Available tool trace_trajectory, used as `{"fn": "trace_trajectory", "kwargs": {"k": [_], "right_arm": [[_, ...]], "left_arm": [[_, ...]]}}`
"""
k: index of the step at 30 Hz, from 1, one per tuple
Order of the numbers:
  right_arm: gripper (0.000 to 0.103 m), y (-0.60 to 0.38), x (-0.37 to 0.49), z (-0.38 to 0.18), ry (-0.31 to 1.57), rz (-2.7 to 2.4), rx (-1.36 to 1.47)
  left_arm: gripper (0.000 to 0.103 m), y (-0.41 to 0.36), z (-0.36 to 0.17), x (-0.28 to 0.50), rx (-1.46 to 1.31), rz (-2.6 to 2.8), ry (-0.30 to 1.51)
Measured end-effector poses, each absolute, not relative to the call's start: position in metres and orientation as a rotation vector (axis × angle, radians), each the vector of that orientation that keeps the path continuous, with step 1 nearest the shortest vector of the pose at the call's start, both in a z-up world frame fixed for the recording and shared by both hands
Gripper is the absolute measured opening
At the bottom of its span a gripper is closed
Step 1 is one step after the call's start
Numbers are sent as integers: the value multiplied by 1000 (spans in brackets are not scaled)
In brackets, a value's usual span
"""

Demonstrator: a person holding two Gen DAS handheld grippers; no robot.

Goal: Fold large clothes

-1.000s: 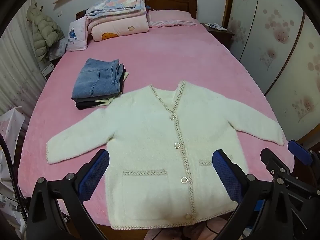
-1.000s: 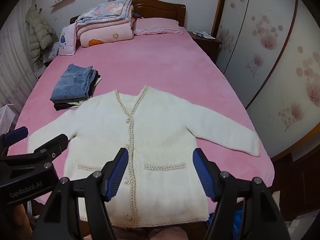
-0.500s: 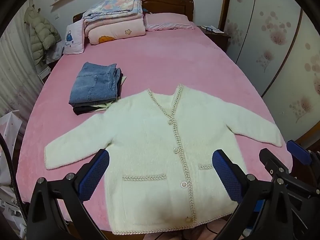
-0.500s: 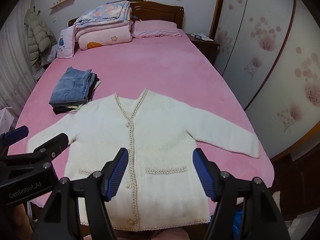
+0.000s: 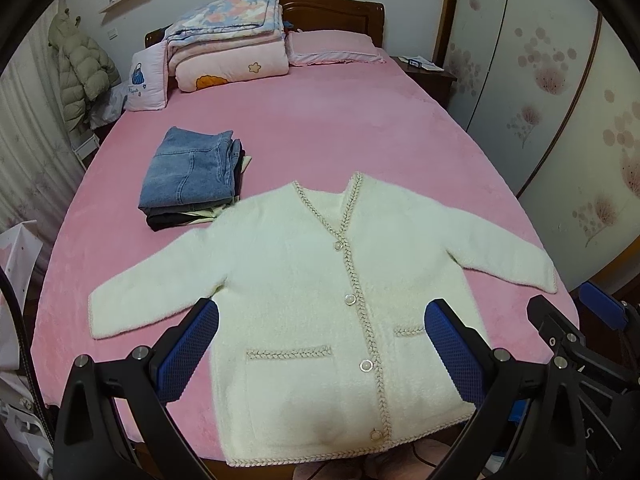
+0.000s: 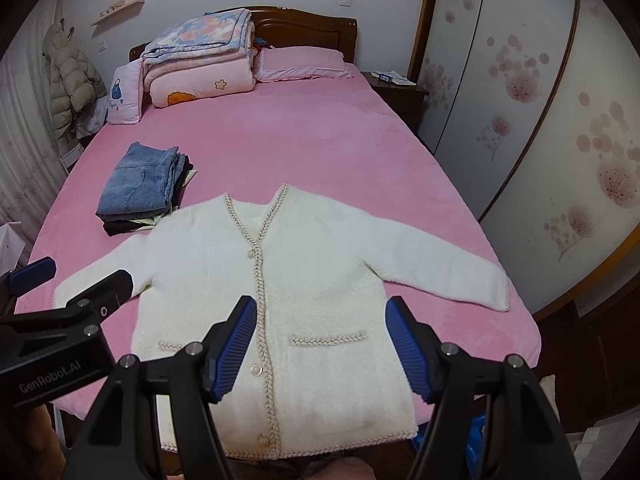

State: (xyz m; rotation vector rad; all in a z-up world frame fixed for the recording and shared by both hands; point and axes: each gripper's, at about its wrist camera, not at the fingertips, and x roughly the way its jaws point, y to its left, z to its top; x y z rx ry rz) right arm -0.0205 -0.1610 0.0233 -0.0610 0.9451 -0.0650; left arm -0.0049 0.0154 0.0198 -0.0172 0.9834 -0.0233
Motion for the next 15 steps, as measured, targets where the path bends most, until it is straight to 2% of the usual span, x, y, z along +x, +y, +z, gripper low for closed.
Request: {"fn": "trace_trajectory", "kwargs": {"k": [15], "right_arm": [[67,-152,-39,25,944,-99,-94]], "left_arm": [[102,19,19,-17,-29,-46,984]]}}
